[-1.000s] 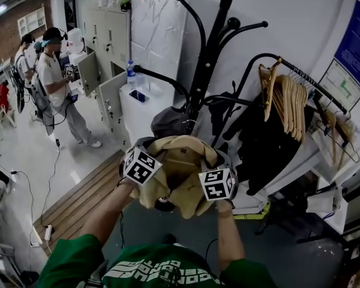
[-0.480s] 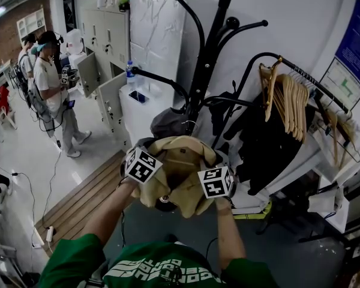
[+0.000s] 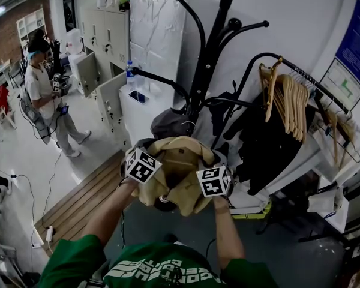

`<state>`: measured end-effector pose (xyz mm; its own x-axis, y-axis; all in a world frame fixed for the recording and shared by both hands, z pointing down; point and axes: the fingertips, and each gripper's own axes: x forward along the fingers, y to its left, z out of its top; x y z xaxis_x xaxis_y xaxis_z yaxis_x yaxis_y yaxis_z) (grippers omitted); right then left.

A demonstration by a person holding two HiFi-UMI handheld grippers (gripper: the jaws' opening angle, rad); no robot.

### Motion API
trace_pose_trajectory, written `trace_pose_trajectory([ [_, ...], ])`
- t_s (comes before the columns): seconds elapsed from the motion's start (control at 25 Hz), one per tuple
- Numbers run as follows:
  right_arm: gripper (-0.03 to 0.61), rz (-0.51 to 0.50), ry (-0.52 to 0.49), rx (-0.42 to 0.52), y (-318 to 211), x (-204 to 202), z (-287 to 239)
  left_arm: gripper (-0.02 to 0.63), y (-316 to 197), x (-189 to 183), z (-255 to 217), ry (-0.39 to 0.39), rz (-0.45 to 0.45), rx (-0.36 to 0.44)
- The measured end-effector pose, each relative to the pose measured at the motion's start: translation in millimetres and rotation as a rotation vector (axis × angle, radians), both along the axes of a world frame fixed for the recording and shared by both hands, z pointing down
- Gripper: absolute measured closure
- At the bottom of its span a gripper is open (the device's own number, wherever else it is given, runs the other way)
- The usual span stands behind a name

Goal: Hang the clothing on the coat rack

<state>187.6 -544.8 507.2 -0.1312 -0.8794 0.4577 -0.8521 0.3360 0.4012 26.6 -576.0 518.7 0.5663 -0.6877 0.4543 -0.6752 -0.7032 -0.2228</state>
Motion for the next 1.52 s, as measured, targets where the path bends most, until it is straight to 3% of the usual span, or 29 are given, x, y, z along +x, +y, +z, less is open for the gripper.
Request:
trace_pose_trajectory([
  [0.48,0.354,0.035,-0.063,0.047,1.8,-0.9,-1.3,0.407,-0.8,1.1,3.9,0.031,0.004,0.018],
  [0.64,0.353,0.05,-0.074,0.078,15.9,1.1,-7.1,0.402,7.5,-3.7,-0.3,0.044,0.008,0.034],
  [1.0,0.353,0.069,-0.15,0.049,67.9,-3.7,11.5,0.404,43.2,-27.4,-0.9,0.099,-0.044,0.051],
  [1.16,0.356,0.072,-0.201,0.043,99.9,-13.4,21.3,0.471,75.3,-36.5,6.8,0.124,-0.06,0.057],
  [1.24,0.393,0.084,-0.224,0.051,115.9,-18.1,23.4,0.522,93.2,-38.1,15.9,0.129,-0.049,0.043],
  [1.36,0.522,0.101,-0.25,0.083,141.8,-24.2,24.8,0.582,119.1,-41.6,28.5,0.145,-0.044,0.025],
  [1.52,0.568,0.092,-0.284,0.089,177.0,-35.9,28.2,0.609,151.5,-47.4,23.4,0.197,-0.032,0.032],
])
